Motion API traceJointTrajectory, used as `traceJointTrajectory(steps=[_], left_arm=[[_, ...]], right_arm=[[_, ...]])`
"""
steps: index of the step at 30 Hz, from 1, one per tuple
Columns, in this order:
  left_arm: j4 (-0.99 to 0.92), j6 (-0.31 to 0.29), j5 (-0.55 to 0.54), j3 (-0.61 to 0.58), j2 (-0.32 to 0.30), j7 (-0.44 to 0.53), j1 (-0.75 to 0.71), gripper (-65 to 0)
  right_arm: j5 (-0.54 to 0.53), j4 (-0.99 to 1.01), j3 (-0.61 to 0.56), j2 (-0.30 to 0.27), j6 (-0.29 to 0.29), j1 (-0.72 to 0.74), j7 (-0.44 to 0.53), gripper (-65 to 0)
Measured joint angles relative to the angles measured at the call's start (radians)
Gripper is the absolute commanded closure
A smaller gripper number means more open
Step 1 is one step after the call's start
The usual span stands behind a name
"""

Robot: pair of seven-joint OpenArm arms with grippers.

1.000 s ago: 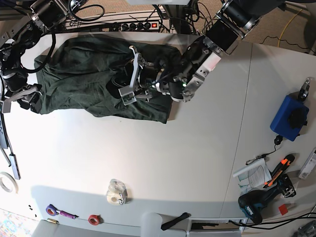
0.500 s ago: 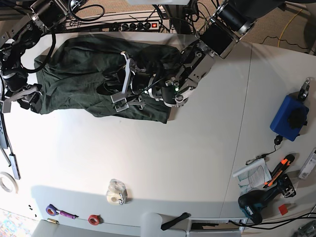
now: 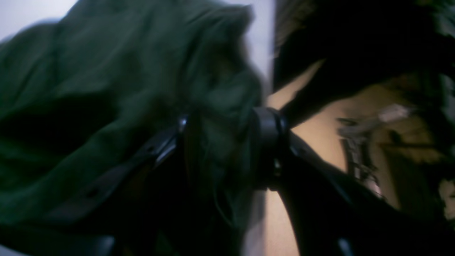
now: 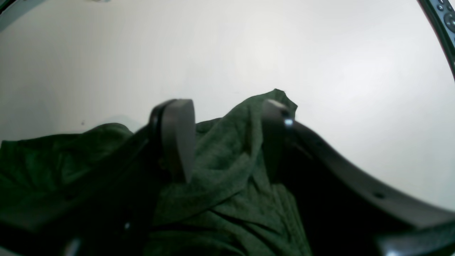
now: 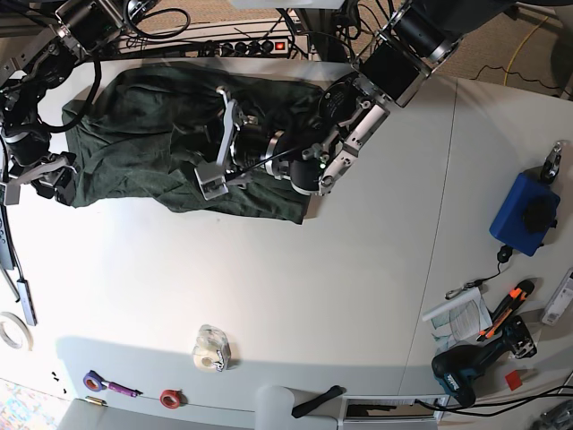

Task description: Layout the t-shirt on the table in an organized manner, then fold the t-shirt properly

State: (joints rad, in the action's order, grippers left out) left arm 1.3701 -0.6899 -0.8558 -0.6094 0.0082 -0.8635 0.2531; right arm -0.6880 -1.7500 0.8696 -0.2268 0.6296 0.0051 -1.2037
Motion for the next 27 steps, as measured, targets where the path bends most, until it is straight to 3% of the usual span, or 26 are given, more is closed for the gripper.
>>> traceJointTrajectory(steps=[5,9,12,15,18,20,23,25,27], left_arm=[[0.000,0.000,-0.042,0.006,0.000,-0.020,0.039,-22.3],[0.007,-0.001,-0.027,0.093,0.000,-0.071,0.096,-0.6],[0.009,-0.001,0.011,0.204,0.000,-0.146,0.122,0.0],[0.009,-0.001,0.011,0.317,-0.016,-0.222,0.124,0.0],[0.009,0.000,0.010,0.365,-0.083,-0.196,0.122,0.0],[0.008,0.000,0.011,0.377,-0.142,-0.178,0.119,0.0],[0.008,0.000,0.014,0.380,-0.204,-0.171,0.110,-1.2],[0.008,0.000,0.013,0.379,-0.225,-0.158,0.097,-1.8],[0.008,0.000,0.007,0.377,-0.238,-0.147,0.075,-1.8]], right_arm=[[0.000,0.000,0.000,0.000,0.000,0.000,0.000,-29.6],[0.001,0.000,0.000,0.000,0.000,0.000,0.000,-29.6],[0.055,0.000,0.000,-0.010,0.003,0.000,0.023,-29.6],[0.151,0.000,0.000,-0.057,0.002,0.000,0.085,-29.6],[0.257,0.000,0.000,-0.114,-0.031,0.000,0.158,-30.1],[0.299,0.000,0.000,-0.153,-0.045,0.000,0.159,-36.2],[0.276,0.053,0.000,-0.222,-0.089,0.001,0.161,-42.2],[0.183,0.139,-0.001,-0.264,-0.156,0.003,0.140,-42.3],[0.050,0.249,-0.003,-0.314,-0.139,0.003,0.046,-42.3]])
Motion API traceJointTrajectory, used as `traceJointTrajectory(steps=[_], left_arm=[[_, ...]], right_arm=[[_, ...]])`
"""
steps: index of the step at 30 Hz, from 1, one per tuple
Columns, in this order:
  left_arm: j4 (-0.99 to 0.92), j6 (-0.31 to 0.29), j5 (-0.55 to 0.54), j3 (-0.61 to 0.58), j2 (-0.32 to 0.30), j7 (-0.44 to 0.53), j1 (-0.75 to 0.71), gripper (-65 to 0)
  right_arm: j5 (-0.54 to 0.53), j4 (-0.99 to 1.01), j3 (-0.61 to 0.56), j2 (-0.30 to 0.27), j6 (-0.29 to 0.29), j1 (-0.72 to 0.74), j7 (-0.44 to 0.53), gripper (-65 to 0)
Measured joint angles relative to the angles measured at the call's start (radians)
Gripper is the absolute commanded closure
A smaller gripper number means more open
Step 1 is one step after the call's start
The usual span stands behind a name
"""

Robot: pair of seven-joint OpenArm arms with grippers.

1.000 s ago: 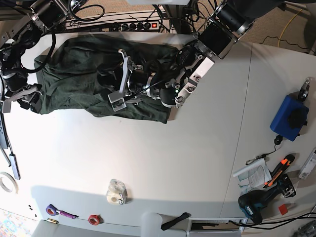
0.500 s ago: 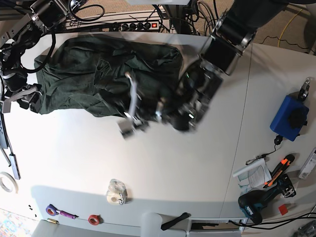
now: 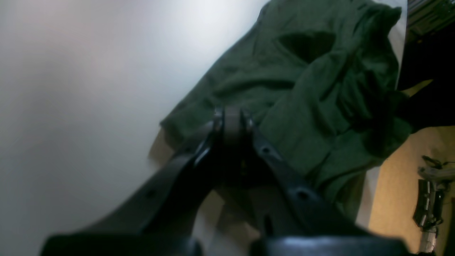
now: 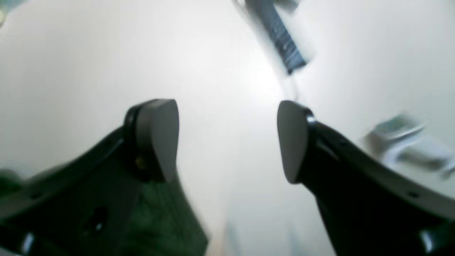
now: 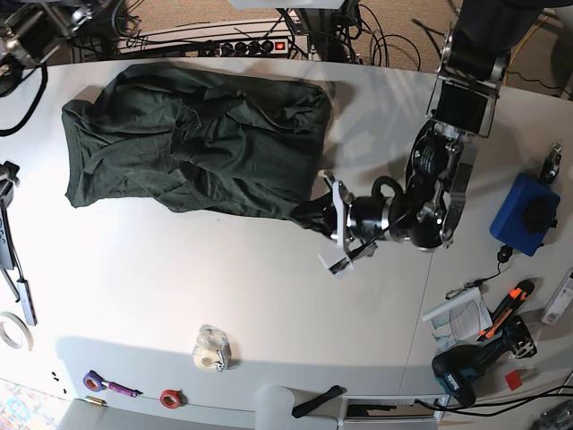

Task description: Layout the t-shirt on the table in an organized manner, then fold the t-shirt properly

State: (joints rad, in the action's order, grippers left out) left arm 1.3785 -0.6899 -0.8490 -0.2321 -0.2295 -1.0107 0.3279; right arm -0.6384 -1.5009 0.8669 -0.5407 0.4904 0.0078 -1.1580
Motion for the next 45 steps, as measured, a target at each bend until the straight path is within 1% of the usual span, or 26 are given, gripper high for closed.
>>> traceJointTrajectory(steps=[2,4,6,8,9,10,11,14,17,21,24,29,33,36,45], left_arm=[[0.000,0.000,0.000,-0.002,-0.013,-0.002,-0.028,-1.8],[0.000,0.000,0.000,-0.002,-0.018,0.005,-0.053,-1.8],[0.000,0.000,-0.002,-0.002,-0.016,0.056,-0.073,-1.8],[0.000,0.000,-0.004,-0.002,-0.011,0.078,-0.082,-1.8],[0.000,0.000,-0.005,-0.002,-0.009,0.077,-0.085,-1.8],[-0.001,0.000,-0.006,-0.002,-0.009,0.077,-0.087,-1.8],[0.000,0.000,-0.005,-0.002,-0.009,0.077,-0.087,-1.8],[0.000,0.000,-0.001,-0.002,0.003,0.077,-0.084,-1.8],[0.000,0.000,-0.002,-0.002,0.024,0.078,-0.084,-2.3],[0.000,0.000,-0.001,-0.001,0.042,0.078,-0.084,-5.3],[0.000,0.000,-0.002,-0.002,0.052,0.078,-0.084,-5.5],[0.000,0.000,-0.002,-0.001,0.052,0.078,-0.084,-5.5],[0.000,0.000,-0.001,-0.002,0.052,0.077,-0.084,-5.4],[0.000,0.000,-0.001,-0.002,0.052,0.077,-0.084,-5.4],[0.000,0.000,-0.001,-0.002,0.052,0.078,-0.084,-5.4]], right_arm=[[-0.114,0.123,-0.001,-0.051,0.022,-0.001,-0.033,-42.3],[-0.234,0.255,-0.002,-0.106,0.064,0.001,-0.058,-42.3],[-0.344,0.393,0.000,-0.152,0.112,0.004,-0.097,-42.3],[-0.438,0.528,0.000,-0.182,0.147,0.004,-0.146,-42.3],[-0.470,0.593,0.000,-0.191,0.170,0.003,-0.166,-42.3],[-0.487,0.648,0.001,-0.195,0.178,0.003,-0.190,-42.3],[-0.497,0.698,0.001,-0.196,0.192,0.001,-0.208,-42.3],[-0.552,0.800,0.001,-0.187,0.202,0.000,-0.254,-42.3],[-0.618,0.819,0.001,-0.161,0.203,0.000,-0.251,-42.3],[-0.661,0.818,-0.019,-0.129,0.208,0.004,-0.238,-42.3],[-0.686,0.813,-0.080,-0.116,0.214,0.008,-0.225,-42.3],[-0.746,0.802,-0.210,-0.087,0.223,0.020,-0.191,-42.3],[-0.760,0.793,-0.288,-0.065,0.235,0.036,-0.176,-42.3],[-0.779,0.792,-0.313,-0.063,0.237,0.036,-0.169,-42.3],[-0.789,0.791,-0.319,-0.083,0.235,0.033,-0.175,-42.3]])
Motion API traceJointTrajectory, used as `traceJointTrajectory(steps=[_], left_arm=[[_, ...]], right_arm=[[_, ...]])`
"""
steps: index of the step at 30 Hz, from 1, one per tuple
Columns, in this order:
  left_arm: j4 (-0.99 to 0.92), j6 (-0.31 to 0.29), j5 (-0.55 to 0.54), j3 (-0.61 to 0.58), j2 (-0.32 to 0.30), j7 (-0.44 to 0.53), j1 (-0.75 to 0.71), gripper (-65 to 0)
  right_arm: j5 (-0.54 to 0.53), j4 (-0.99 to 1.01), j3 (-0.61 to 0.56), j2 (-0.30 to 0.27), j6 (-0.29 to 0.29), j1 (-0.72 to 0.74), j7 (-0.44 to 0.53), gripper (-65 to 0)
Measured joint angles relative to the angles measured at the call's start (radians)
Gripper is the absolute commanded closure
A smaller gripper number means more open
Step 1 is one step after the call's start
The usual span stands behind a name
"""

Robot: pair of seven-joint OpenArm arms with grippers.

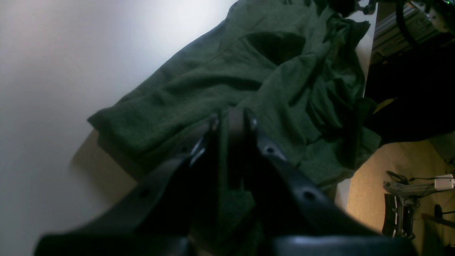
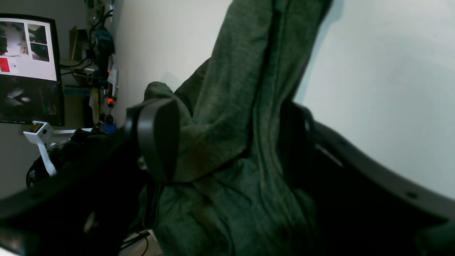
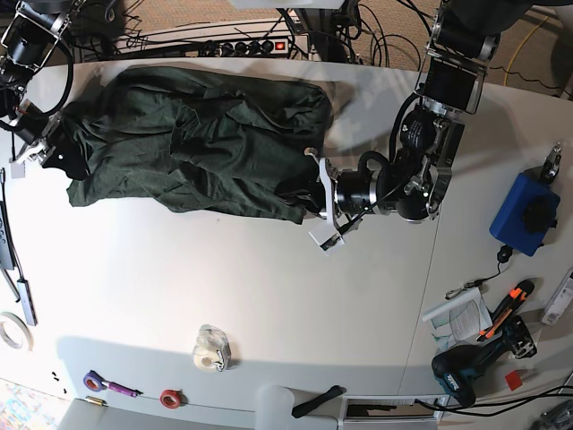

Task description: Layout the t-shirt on the table in an organized manner, then fold the t-shirt properly

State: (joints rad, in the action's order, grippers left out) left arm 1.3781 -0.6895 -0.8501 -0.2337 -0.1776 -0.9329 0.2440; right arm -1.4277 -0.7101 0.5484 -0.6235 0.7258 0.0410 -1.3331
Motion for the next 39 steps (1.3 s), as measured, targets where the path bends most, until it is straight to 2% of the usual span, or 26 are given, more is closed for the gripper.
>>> traceJointTrajectory(steps=[3,11,14,18,22,25,26,27,30,31,32,39], left_arm=[[0.000,0.000,0.000,0.000,0.000,0.000,0.000,-5.5],[0.000,0.000,0.000,0.000,0.000,0.000,0.000,-5.5],[0.000,0.000,0.000,0.000,0.000,0.000,0.000,-5.5],[0.000,0.000,0.000,0.000,0.000,0.000,0.000,-5.5],[0.000,0.000,0.000,0.000,0.000,0.000,0.000,-5.5],[0.000,0.000,0.000,0.000,0.000,0.000,0.000,-5.5],[0.000,0.000,0.000,0.000,0.000,0.000,0.000,-5.5],[0.000,0.000,0.000,0.000,0.000,0.000,0.000,-5.4],[0.000,0.000,0.000,0.000,0.000,0.000,0.000,-5.5],[0.000,0.000,-0.001,0.000,0.000,0.000,0.000,-5.5],[0.000,0.000,0.000,0.000,0.000,0.000,0.000,-5.5],[0.000,0.000,0.000,0.003,-0.003,0.000,0.000,-5.5]], right_arm=[[0.010,-0.037,-0.002,0.005,-0.007,-0.005,-0.006,-42.3],[0.228,-0.211,-0.012,0.011,-0.011,-0.008,-0.021,-42.2],[0.222,-0.234,-0.042,0.006,-0.014,-0.032,-0.006,-42.2],[0.111,-0.235,-0.138,-0.005,-0.012,-0.064,0.013,-42.3],[0.090,-0.241,-0.220,-0.010,0.001,-0.063,0.032,-42.2],[0.074,-0.241,-0.238,-0.011,0.002,-0.063,0.036,-42.2],[0.074,-0.241,-0.238,-0.011,0.002,-0.063,0.036,-40.5],[0.076,-0.241,-0.238,-0.011,0.001,-0.063,0.036,-36.2],[0.089,-0.239,-0.245,-0.007,-0.014,-0.064,0.020,-11.2],[0.070,-0.237,-0.248,-0.002,-0.021,-0.066,0.005,-4.0],[0.054,-0.235,-0.250,0.004,-0.012,-0.071,-0.003,0.0],[-0.040,-0.236,-0.253,-0.005,-0.011,-0.077,-0.032,0.0]])
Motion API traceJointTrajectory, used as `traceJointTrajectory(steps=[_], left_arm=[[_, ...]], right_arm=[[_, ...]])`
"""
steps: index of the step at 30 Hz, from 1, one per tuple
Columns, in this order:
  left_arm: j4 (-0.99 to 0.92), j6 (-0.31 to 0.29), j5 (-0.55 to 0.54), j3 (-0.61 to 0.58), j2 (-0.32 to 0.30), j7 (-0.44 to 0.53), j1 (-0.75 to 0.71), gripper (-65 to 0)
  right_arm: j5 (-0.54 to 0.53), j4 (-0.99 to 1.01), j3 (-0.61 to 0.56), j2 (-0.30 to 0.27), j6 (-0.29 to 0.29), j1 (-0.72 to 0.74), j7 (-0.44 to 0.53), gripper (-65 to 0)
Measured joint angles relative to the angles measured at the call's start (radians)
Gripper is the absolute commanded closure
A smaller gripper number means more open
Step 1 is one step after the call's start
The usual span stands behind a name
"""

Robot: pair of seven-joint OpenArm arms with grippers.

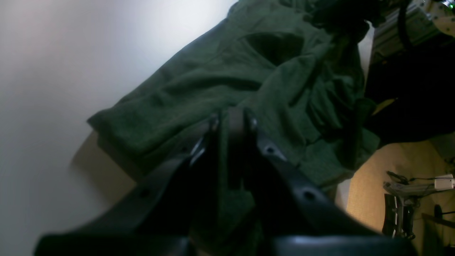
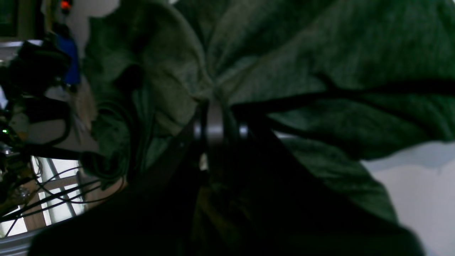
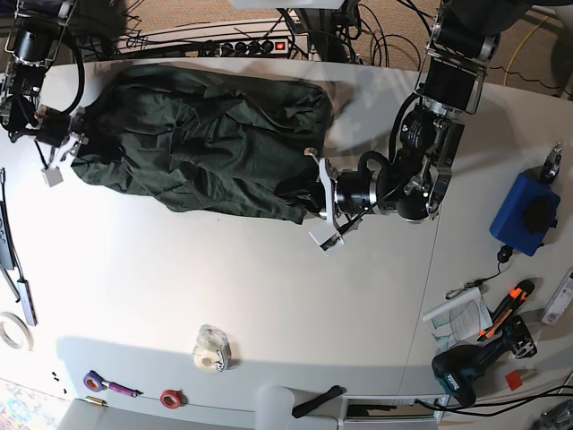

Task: Layout the t-shirt on the table in an organized manner, then fold the t-shirt properly
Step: 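Grasp the other strip end with the right gripper and lift it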

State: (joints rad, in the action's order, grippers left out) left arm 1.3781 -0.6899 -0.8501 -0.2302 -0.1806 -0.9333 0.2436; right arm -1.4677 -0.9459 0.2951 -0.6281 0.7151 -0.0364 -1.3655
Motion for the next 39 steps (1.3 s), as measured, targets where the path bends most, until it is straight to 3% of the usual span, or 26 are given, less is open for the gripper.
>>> traceJointTrajectory(steps=[5,10,16,20,23,26,28,32,39], left_arm=[[0.000,-0.001,-0.001,0.069,-0.005,-0.027,0.000,-5.4],[0.004,-0.004,-0.091,0.094,-0.006,-0.235,-0.002,-5.4],[0.006,-0.004,-0.146,0.095,-0.005,-0.225,-0.002,-5.4],[0.005,-0.004,-0.148,0.094,-0.002,-0.218,-0.002,-5.4],[0.005,-0.003,-0.149,0.094,-0.003,-0.219,-0.003,-5.4],[0.005,-0.003,-0.150,0.094,-0.005,-0.219,-0.002,-5.4],[0.005,-0.003,-0.150,0.094,-0.002,-0.219,-0.002,-5.4],[0.005,-0.003,-0.150,0.094,-0.003,-0.219,-0.002,-5.4],[0.005,-0.003,-0.150,0.094,-0.003,-0.219,-0.003,-5.4]], right_arm=[[0.015,-0.106,-0.011,0.019,-0.022,-0.015,-0.039,0.0],[0.018,-0.352,-0.011,0.049,-0.023,-0.092,-0.039,0.0],[0.022,-0.713,-0.015,0.204,-0.021,-0.213,-0.050,0.0],[0.028,-0.892,-0.013,0.340,-0.019,-0.243,-0.050,0.0],[0.194,-0.953,-0.013,0.438,-0.019,-0.243,-0.048,0.0],[0.356,-0.958,-0.012,0.498,-0.018,-0.242,-0.051,0.0],[0.441,-0.958,-0.011,0.531,-0.019,-0.233,0.001,0.0],[0.502,-0.958,-0.010,0.571,-0.019,-0.196,0.052,0.0],[0.504,-0.958,-0.007,0.629,-0.027,-0.113,0.091,0.0]])
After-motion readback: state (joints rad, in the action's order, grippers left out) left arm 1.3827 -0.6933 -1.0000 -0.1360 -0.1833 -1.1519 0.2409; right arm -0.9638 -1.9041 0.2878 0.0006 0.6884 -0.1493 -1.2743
